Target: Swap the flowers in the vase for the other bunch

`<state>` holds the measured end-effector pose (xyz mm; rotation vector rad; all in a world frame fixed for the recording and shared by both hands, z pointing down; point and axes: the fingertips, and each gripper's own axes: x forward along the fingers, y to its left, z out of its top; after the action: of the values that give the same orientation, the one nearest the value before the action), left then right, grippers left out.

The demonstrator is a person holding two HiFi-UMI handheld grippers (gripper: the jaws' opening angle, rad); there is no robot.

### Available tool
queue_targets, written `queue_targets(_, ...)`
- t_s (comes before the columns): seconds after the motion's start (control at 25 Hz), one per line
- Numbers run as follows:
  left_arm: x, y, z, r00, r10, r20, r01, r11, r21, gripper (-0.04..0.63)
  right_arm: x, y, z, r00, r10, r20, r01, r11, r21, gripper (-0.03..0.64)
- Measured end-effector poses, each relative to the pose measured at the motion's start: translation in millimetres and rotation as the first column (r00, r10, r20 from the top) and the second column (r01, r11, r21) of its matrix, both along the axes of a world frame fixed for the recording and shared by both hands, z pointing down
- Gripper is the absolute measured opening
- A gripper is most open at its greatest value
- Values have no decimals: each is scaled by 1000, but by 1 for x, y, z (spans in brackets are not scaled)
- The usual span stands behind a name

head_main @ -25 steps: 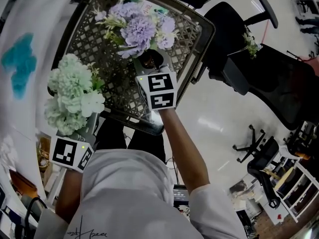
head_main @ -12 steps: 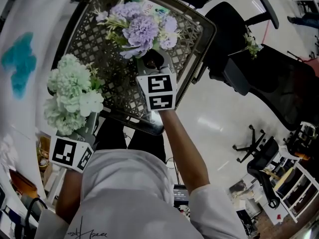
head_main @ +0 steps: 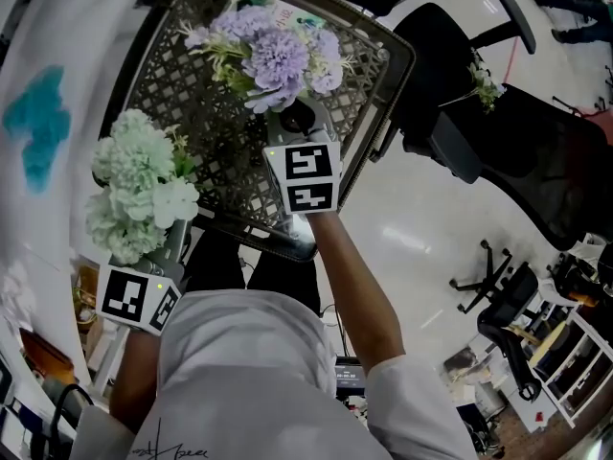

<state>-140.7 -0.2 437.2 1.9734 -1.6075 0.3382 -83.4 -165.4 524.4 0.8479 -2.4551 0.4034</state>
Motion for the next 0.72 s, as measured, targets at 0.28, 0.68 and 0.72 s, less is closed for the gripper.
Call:
queue_targets(0.28,1,1,-1,1000,-5,-6,5,1000,2,69,4,0,0,1000,10,5,-10,1000,-10,26)
queue_targets(0.68,1,-1,-6,1000,2,-7,-1,1000,20,69,8,-1,-6,1000,21,22,-21,1000,-8,20)
queue_targets(0.72,1,-1,-6,1000,2,-7,-2,1000,23,69,8,-1,-7,999,22,25,-22,1000,-6,20)
